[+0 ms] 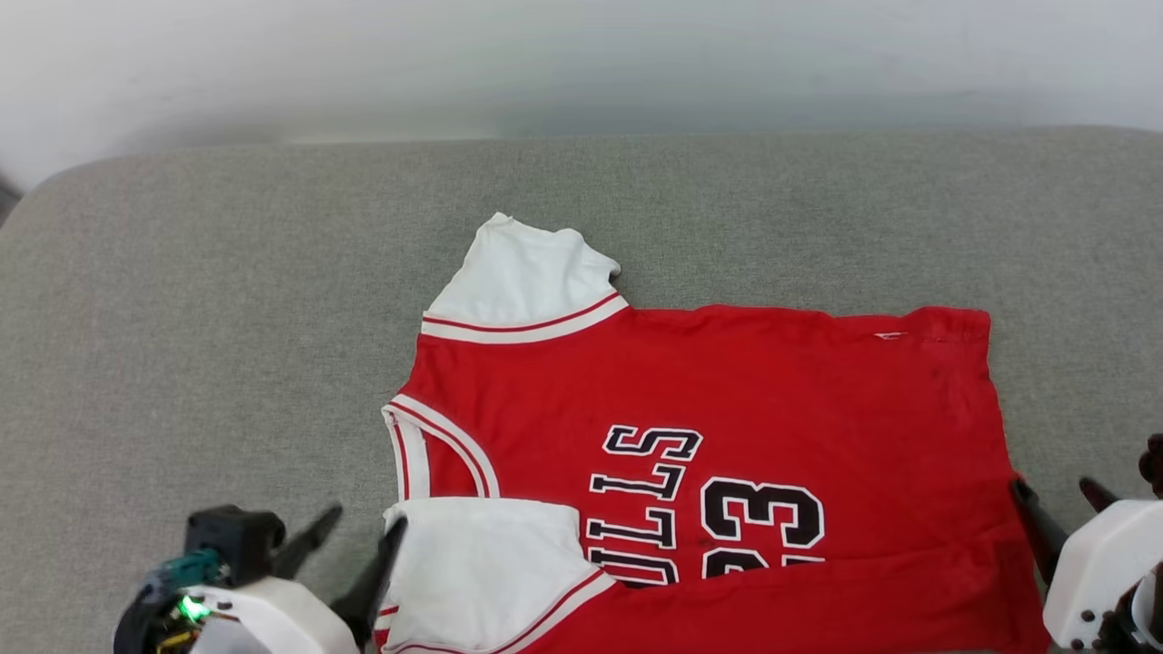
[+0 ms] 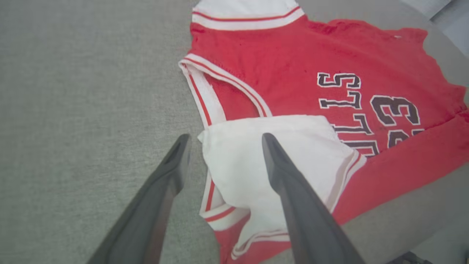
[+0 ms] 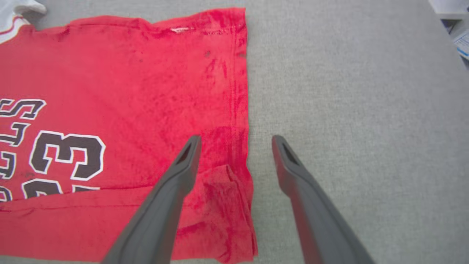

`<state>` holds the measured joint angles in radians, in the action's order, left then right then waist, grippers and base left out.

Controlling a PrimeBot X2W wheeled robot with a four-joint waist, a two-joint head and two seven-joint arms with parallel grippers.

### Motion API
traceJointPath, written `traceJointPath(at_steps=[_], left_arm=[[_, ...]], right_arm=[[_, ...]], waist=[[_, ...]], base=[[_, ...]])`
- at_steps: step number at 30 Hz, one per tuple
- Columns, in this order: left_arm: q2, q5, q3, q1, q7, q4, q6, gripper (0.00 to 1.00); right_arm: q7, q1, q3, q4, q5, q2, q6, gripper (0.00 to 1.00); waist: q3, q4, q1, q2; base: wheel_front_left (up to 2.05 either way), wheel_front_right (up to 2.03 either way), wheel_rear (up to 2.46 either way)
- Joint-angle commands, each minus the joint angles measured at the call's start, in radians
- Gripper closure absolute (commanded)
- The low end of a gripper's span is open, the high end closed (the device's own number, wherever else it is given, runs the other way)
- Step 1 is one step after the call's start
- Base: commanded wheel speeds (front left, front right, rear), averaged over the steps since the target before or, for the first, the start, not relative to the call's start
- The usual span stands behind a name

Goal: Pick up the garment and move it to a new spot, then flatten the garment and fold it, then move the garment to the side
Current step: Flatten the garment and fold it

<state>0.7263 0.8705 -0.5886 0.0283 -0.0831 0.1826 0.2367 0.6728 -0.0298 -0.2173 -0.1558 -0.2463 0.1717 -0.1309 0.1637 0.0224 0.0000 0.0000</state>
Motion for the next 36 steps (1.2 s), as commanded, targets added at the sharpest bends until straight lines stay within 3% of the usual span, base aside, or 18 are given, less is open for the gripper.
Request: traceJointPath(at_steps=[1,9,15,23,26,30,36], left_arm=[[-0.014,-0.022,0.019,0.022,0.055,-0.007,-0.004,0.00],[-0.083,-0.131,0.095,0.064,0.316,-0.030,0.005,0.00],[-0.167,-0.211,0.181,0.063,0.349,-0.013,-0.010,0.00],[-0.274,-0.319,0.298,0.049,0.350,-0.017,-0.102,0.00],[-0.270,-0.335,0.311,0.077,0.349,-0.039,-0.145,0.00],[-0.223,-0.345,0.300,0.161,0.310,-0.073,-0.198,0.00],[-0.125,-0.327,0.289,0.372,0.115,-0.137,-0.279,0.00]], right_arm=[[-0.040,0.011,0.009,-0.007,-0.007,0.006,0.000,0.00],[-0.290,0.070,0.040,-0.028,-0.043,-0.007,0.000,0.00],[-0.479,0.083,0.069,-0.025,-0.066,-0.020,0.000,0.00],[-0.656,0.108,0.117,-0.009,-0.081,-0.039,0.000,0.00],[-0.682,0.122,0.138,-0.003,-0.069,-0.040,0.000,0.00],[-0.703,0.150,0.145,0.006,-0.053,-0.049,0.000,0.00],[-0.730,0.191,0.173,0.008,-0.056,-0.061,0.000,0.00]], waist=[[-0.012,-0.004,0.0000,0.0000],[-0.030,-0.020,0.0000,0.0000],[-0.027,-0.027,0.0000,0.0000],[0.008,-0.050,0.0000,0.0000],[0.035,-0.069,0.0000,0.0000],[0.090,-0.105,0.0000,0.0000],[0.192,-0.167,0.0000,0.0000]], base=[[0.00,0.00,0.00],[0.00,0.00,0.00],[0.00,0.00,0.00],[0.00,0.00,0.00],[0.00,0.00,0.00],[0.00,0.00,0.00],[0.00,0.00,0.00]])
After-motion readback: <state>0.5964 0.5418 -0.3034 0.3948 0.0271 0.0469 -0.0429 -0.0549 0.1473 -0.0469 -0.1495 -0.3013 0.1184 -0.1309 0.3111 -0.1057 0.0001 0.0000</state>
